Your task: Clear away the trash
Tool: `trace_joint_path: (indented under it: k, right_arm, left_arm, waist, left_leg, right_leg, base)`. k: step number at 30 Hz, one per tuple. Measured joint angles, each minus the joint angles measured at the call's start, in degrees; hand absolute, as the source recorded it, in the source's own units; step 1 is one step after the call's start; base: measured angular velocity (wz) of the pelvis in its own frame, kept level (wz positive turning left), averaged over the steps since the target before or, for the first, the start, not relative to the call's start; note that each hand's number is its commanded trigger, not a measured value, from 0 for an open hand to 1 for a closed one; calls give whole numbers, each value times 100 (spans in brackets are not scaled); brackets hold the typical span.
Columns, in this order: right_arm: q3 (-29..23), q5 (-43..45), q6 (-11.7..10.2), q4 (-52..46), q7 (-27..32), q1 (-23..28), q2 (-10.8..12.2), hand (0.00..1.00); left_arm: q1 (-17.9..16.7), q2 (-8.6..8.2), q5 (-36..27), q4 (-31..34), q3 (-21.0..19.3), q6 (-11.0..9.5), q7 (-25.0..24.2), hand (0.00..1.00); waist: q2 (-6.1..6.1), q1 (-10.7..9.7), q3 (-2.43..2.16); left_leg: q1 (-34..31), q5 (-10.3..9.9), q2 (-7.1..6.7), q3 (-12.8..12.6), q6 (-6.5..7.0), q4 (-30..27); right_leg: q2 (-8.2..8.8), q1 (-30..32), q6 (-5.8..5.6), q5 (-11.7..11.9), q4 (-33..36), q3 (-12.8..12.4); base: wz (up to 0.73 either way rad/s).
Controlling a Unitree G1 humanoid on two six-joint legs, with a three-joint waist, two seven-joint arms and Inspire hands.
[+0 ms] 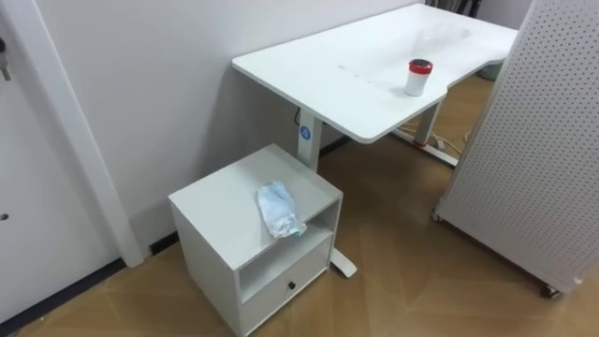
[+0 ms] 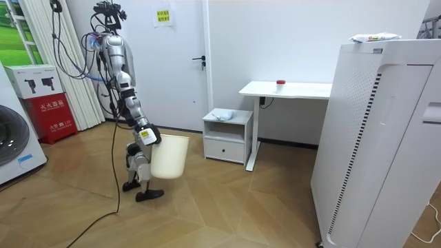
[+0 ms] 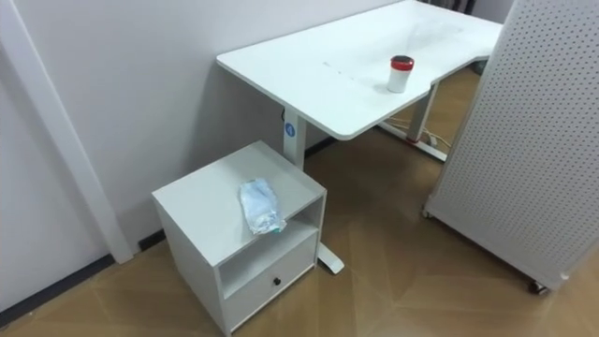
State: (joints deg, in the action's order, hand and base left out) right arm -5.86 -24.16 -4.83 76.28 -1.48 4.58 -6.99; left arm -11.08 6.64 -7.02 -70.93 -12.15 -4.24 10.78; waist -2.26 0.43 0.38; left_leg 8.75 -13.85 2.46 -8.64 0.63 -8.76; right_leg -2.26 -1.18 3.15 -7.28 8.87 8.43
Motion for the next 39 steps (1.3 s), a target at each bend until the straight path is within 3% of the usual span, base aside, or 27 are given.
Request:
trace_joint_path:
  k: [4, 6, 8, 9, 10, 11, 12, 13, 15, 16, 17, 18, 19, 20, 21, 22, 23, 25, 26, 28, 29, 30, 32, 33, 34, 36, 39]
  right_arm:
    - [23, 14, 67, -68, -6, 55, -1, 100]
    - [14, 11, 114, -130, -11, 95, 0, 100]
    - [6, 3, 117, -115, -7, 114, -13, 100]
    - [9, 4, 113, -120, -5, 119, -48, 100]
    - [9, 2, 106, -124, 1, 136, -55, 100]
    - [9, -2, 113, -158, 7, 175, -54, 100]
    - [6, -14, 132, -208, 16, 215, -57, 100]
    - [1, -16, 122, -228, 26, 248, -63, 100]
    - [-1, -87, 132, -247, 122, 325, -109, 100]
    - [4, -87, 144, -248, 141, 330, -114, 100]
    - [24, -108, 169, -253, 154, 313, -128, 100]
    - [55, -143, 163, -258, 152, 302, -134, 100]
    - [82, -144, 163, -260, 148, 299, -138, 100]
    - [153, -161, 177, -254, 136, 324, -125, 100]
    - [170, -149, 178, -256, 135, 345, -129, 100]
    - [169, -137, 179, -256, 137, 344, -135, 100]
    - [166, -103, 178, -259, 140, 328, -147, 100]
    - [108, 3, 174, -256, 143, 345, -128, 100]
    - [106, 33, 173, -260, 141, 319, -127, 100]
    - [128, 59, 165, -270, 144, 271, -133, 100]
    - [143, 55, 173, -281, 151, 278, -131, 100]
    - [167, 55, 185, -302, 179, 284, -122, 100]
    - [223, 64, 192, -393, 240, 275, -132, 100]
    - [248, 91, 193, -456, 284, 229, -112, 100]
    - [249, 104, 191, -493, 293, 220, -105, 100]
    - [275, 150, 165, -701, 415, 151, -119, 100]
    - [341, 181, 156, -705, 452, 41, -130, 100]
  left_arm:
    - [-37, 86, 46, 1, -43, 9, -23, 0]
    - [-85, 149, 176, 4, -156, 58, -26, 0]
    - [-110, 186, 311, 9, -164, 126, -28, 0]
    - [-151, 178, 398, 7, -161, 156, -29, 0]
    - [-175, 180, 442, 8, -161, 180, -28, 0]
    - [-222, 196, 448, 10, -163, 229, -20, 0]
    - [-277, 182, 487, 40, -141, 289, -18, 0]
    - [-317, 170, 509, 55, -99, 304, -21, 0]
    - [-378, 140, 500, 59, 5, 376, -21, 0]
    - [-398, 139, 501, 60, 6, 384, -17, 0]
    - [-469, 128, 495, 92, 30, 383, -12, 0]
    - [-538, 117, 497, 141, 49, 383, -12, 0]
    - [-552, 115, 501, 146, 51, 383, -12, 0]
    - [-598, 119, 511, 148, 46, 383, -14, 0]
    - [-603, 94, 524, 149, 47, 383, -26, 0]
    - [-601, 75, 523, 151, 51, 380, -30, 0]
    - [-618, 49, 523, 157, 65, 366, -34, 0]
    - [-600, 74, 522, 169, 54, 332, -37, 0]
    - [-575, 92, 524, 208, 45, 304, -42, 0]
    - [-472, 106, 523, 231, 42, 275, -45, 0]
    - [-418, 96, 524, 238, 42, 248, -54, 0]
    - [-349, 90, 532, 238, 42, 239, -66, 0]
    - [-134, 81, 542, 244, 74, 219, -63, 0]
    - [-29, 89, 534, 291, 100, 187, -33, 0]
    - [0, 90, 530, 317, 100, 165, -4, 0]
    - [157, 100, 540, 382, 165, 131, 63, 0]
    - [542, 122, 542, 514, 465, 64, 325, 0]
  waist:
    - [-49, 34, 26]
    - [-24, 100, 21]
    - [-22, 150, 18]
    - [51, 145, 16]
    - [84, 138, 11]
    - [93, 137, 16]
    - [34, 123, 21]
    - [28, 102, 15]
    - [-11, -2, 23]
    - [-32, 12, 16]
    - [-50, 60, 4]
    - [-59, 104, -2]
    - [-57, 110, 1]
    - [-89, 124, -11]
    - [-104, 87, -14]
    - [-118, 71, -15]
    - [-143, 64, -29]
    - [-214, 32, -47]
    - [-232, 11, -40]
    - [-289, 9, 49]
    - [-241, 14, 47]
    - [-233, 26, 6]
    - [-223, 15, -40]
    - [-271, 59, -13]
    - [-294, 110, 7]
    - [-257, 160, 18]
    - [-137, 166, 23]
  left_leg:
    - [-46, -169, 63, -60, -65, -327]
    - [-282, -567, 236, -81, -146, -1099]
    - [-733, -641, 371, -77, -236, -2209]
    - [-1103, -597, 511, -10, -240, -3041]
    - [-1271, -525, 572, 43, -234, -3394]
    - [-1544, -273, 630, 146, -223, -3994]
    - [-1777, 12, 644, 226, -208, -4432]
    - [-1863, 13, 603, 283, -210, -4474]
    - [-2331, -73, 401, 295, -97, -4057]
    - [-2426, -65, 336, 261, -109, -3767]
    - [-2547, 4, 200, 262, -198, -2976]
    - [-2633, 157, 150, 257, -294, -2075]
    - [-2669, 331, 149, 260, -271, -1692]
    - [-2690, 749, 122, 259, -257, -1244]
    - [-2621, 1135, 82, 245, -228, -949]
    - [-2561, 1293, 45, 216, -179, -864]
    - [-2462, 1458, -38, 155, -22, -795]
    - [-2374, 1393, -132, 38, 58, -966]
    - [-2377, 1175, -154, -47, 68, -1190]
    - [-2470, 805, -142, -74, 106, -1761]
    - [-2622, 591, -131, -83, 172, -2127]
    - [-2613, 381, -168, -80, 176, -2201]
    - [-2593, 160, -241, -100, 187, -2242]
    - [-2501, 103, -288, -285, 269, -2249]
    - [-2446, 73, -321, -334, 312, -2250]
    - [-2218, -127, -376, -430, 397, -2214]
    - [-1920, -299, -419, -357, 398, -1878]
  right_leg:
    - [-25, 52, 33, -157, 237, -40]
    - [-153, 185, 170, -446, 694, -40]
    - [-181, 193, 260, -557, 847, -30]
    - [-202, 192, 292, -601, 931, -12]
    - [-236, 182, 320, -629, 976, -8]
    - [-263, 136, 371, -706, 1079, -43]
    - [-264, 13, 408, -791, 1136, -105]
    - [-269, -22, 399, -837, 1154, -156]
    - [-255, -90, 419, -1014, 1269, -366]
    - [-238, -96, 419, -1061, 1313, -430]
    - [-221, -120, 390, -1133, 1331, -568]
    - [-184, -136, 385, -1180, 1317, -599]
    - [-181, -157, 395, -1200, 1300, -599]
    - [-152, -233, 393, -1205, 1260, -698]
    - [-109, -335, 366, -1245, 1189, -751]
    - [-76, -374, 340, -1276, 1161, -799]
    - [-2, -413, 286, -1342, 1109, -900]
    - [148, -616, 222, -1377, 879, -976]
    - [239, -749, 186, -1394, 760, -969]
    - [303, -995, 143, -1410, 644, -1028]
    - [317, -1095, 107, -1430, 647, -1121]
    - [366, -1090, 13, -1499, 741, -1164]
    - [446, -952, -141, -1589, 995, -1087]
    - [588, -824, -278, -1659, 1358, -903]
    - [672, -742, -322, -1673, 1605, -768]
    - [961, -330, -638, -1432, 2807, -209]
    - [1246, 367, -652, -755, 4156, 141]
  base:
    - [-9]
    - [-13]
    - [-21]
    - [-17]
    - [-8]
    - [-3]
    - [4]
    - [18]
    - [29]
    - [0]
    - [-33]
    - [-39]
    - [-40]
    - [-28]
    - [-26]
    - [-25]
    - [-35]
    - [-32]
    - [-22]
    - [-20]
    - [-16]
    - [-10]
    - [12]
    - [0]
    - [-28]
    - [-14]
    - [18]
